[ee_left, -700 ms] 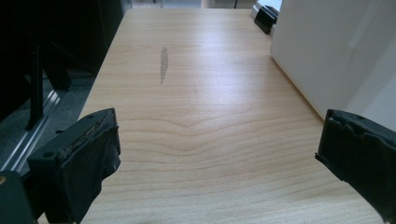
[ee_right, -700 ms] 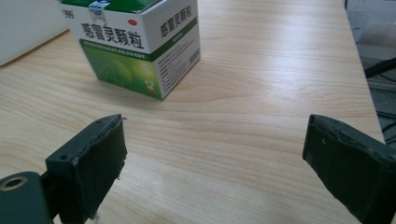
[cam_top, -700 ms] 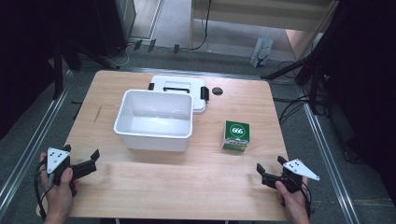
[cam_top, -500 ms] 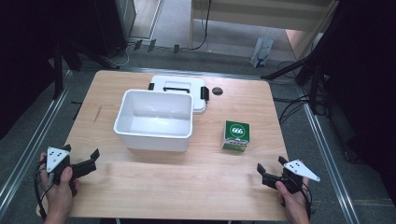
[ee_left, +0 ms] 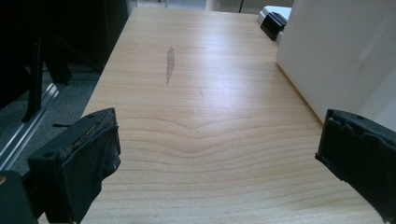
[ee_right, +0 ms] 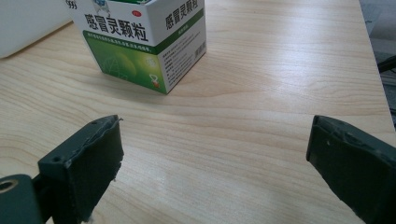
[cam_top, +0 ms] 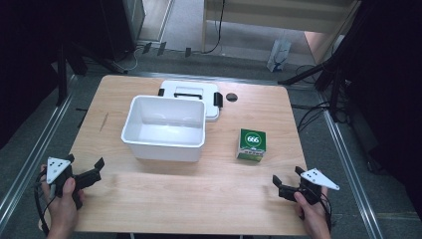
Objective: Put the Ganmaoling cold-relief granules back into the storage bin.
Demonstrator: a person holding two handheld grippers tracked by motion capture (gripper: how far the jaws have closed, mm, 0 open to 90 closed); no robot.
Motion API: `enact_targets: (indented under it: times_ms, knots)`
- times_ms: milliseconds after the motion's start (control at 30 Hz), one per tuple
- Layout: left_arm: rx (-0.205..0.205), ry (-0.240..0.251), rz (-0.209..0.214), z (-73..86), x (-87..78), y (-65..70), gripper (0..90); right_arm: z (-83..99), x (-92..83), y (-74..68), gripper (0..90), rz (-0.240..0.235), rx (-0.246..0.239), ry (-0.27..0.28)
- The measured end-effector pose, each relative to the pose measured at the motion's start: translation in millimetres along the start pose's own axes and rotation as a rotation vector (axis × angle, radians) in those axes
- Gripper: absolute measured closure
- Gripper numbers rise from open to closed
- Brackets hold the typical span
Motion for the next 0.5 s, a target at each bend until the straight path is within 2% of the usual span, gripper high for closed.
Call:
enact_targets:
  times_ms: [133, 167, 200, 233, 367, 400, 500]
  knots:
    - [-0.030, -0.019, 0.008, -0.3, 1.7, -3.0, 0.0, -1.1, 0.0, -2.3, 3.1, 0.004, -0.030, -0.021]
    - [-0.037, -0.022, 0.015, -0.3, 1.9, -3.8, 0.0, -1.1, 0.0, -2.3, 3.1, 0.004, -0.030, -0.021]
    - [-0.041, -0.022, 0.041, -0.1, 2.2, -5.1, 0.0, -2.6, -0.2, -2.5, 3.1, 0.000, -0.036, -0.029]
    - [-0.055, -0.038, 0.044, -0.4, 3.5, -6.5, 0.0, -4.7, 0.0, -3.5, 3.1, -0.008, -0.054, -0.050]
    - [-0.091, -0.077, -0.030, -1.3, 8.0, -8.9, 0.0, -4.5, 4.8, -10.3, 3.1, 0.030, -0.113, -0.129]
    - [-0.095, -0.079, -0.044, -1.4, 8.6, -9.0, 0.0, -3.9, 7.9, -12.8, 3.1, 0.024, -0.144, -0.158]
    - [-0.093, -0.077, -0.068, -1.8, 9.2, -9.1, 0.0, -5.1, 11.0, -14.8, 3.1, 0.018, -0.172, -0.187]
Point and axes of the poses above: each handheld gripper's, and its own axes: x roughly forward along the jaws, z roughly out of its underside, y roughly to its right, the point moved 2 cm from there along x, roughly forward along the jaws, and after that the axes turned 5 degrees about x, right-handed, at the moved point
